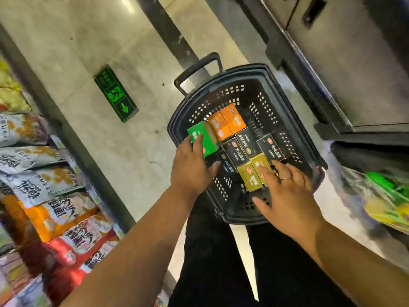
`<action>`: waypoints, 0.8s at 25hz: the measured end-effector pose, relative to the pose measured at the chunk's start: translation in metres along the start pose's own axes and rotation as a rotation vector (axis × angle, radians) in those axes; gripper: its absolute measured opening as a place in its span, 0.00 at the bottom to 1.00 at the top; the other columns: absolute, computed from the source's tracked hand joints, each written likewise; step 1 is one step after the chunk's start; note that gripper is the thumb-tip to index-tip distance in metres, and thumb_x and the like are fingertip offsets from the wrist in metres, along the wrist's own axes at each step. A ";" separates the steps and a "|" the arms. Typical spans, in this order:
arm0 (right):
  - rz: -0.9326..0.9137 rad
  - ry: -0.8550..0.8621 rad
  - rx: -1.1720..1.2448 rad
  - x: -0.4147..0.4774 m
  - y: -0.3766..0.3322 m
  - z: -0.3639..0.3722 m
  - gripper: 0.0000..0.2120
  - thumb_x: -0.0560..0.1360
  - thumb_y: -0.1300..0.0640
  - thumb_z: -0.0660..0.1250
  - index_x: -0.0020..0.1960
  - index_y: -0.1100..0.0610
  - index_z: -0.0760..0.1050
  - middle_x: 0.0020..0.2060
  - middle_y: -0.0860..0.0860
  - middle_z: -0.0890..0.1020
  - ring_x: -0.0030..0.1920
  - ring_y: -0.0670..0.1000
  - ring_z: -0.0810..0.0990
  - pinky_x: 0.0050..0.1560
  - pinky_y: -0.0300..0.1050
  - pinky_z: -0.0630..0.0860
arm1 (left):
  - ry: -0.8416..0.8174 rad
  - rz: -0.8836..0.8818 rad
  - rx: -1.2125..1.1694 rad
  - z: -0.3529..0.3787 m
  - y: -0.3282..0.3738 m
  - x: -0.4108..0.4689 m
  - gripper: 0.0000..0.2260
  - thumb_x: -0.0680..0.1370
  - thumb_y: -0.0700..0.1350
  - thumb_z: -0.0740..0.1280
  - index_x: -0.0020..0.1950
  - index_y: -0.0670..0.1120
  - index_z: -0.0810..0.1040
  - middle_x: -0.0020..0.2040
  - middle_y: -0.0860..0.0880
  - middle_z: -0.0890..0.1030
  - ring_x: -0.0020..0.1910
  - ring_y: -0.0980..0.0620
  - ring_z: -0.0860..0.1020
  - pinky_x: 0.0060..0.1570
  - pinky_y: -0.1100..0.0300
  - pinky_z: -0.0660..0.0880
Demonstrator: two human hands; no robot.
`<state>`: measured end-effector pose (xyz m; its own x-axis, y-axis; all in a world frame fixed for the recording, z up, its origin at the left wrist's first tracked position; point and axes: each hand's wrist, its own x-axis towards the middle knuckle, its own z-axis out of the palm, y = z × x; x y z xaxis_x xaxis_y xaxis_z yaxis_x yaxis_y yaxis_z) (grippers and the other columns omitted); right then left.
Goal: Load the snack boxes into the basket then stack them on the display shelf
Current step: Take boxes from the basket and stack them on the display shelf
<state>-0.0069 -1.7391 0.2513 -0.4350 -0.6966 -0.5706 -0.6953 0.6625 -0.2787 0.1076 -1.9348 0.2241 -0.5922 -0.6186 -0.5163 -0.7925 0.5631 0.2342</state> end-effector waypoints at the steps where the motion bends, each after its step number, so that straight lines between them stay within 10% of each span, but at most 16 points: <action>1: 0.022 -0.014 0.035 0.011 0.002 0.014 0.37 0.70 0.42 0.73 0.71 0.44 0.56 0.71 0.59 0.69 0.69 0.66 0.67 0.66 0.67 0.66 | -0.007 -0.003 0.006 0.015 -0.005 0.021 0.38 0.74 0.57 0.71 0.77 0.41 0.61 0.75 0.36 0.63 0.74 0.38 0.61 0.73 0.49 0.57; 7: 0.153 0.038 0.191 0.069 0.020 0.099 0.38 0.64 0.44 0.77 0.70 0.52 0.70 0.66 0.61 0.74 0.63 0.69 0.71 0.57 0.67 0.74 | -0.059 -0.080 0.203 0.097 -0.037 0.127 0.41 0.77 0.63 0.63 0.80 0.45 0.48 0.79 0.38 0.49 0.78 0.39 0.50 0.77 0.49 0.47; 16: 0.384 -0.167 0.263 0.124 0.005 0.185 0.37 0.74 0.38 0.64 0.78 0.46 0.55 0.76 0.53 0.58 0.72 0.60 0.57 0.69 0.58 0.63 | -0.071 0.085 0.110 0.148 -0.044 0.163 0.38 0.77 0.57 0.66 0.80 0.51 0.49 0.80 0.46 0.46 0.78 0.38 0.40 0.74 0.46 0.38; 20: 0.438 -0.204 0.302 0.142 0.013 0.203 0.36 0.75 0.39 0.64 0.78 0.46 0.53 0.76 0.52 0.57 0.73 0.60 0.56 0.69 0.57 0.62 | -0.082 0.126 -0.083 0.150 -0.054 0.154 0.45 0.69 0.47 0.76 0.78 0.57 0.53 0.79 0.45 0.44 0.77 0.33 0.48 0.72 0.41 0.55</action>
<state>0.0383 -1.7731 0.0099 -0.5057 -0.2918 -0.8119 -0.2673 0.9478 -0.1741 0.0810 -1.9783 0.0083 -0.6764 -0.4974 -0.5432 -0.7241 0.5839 0.3671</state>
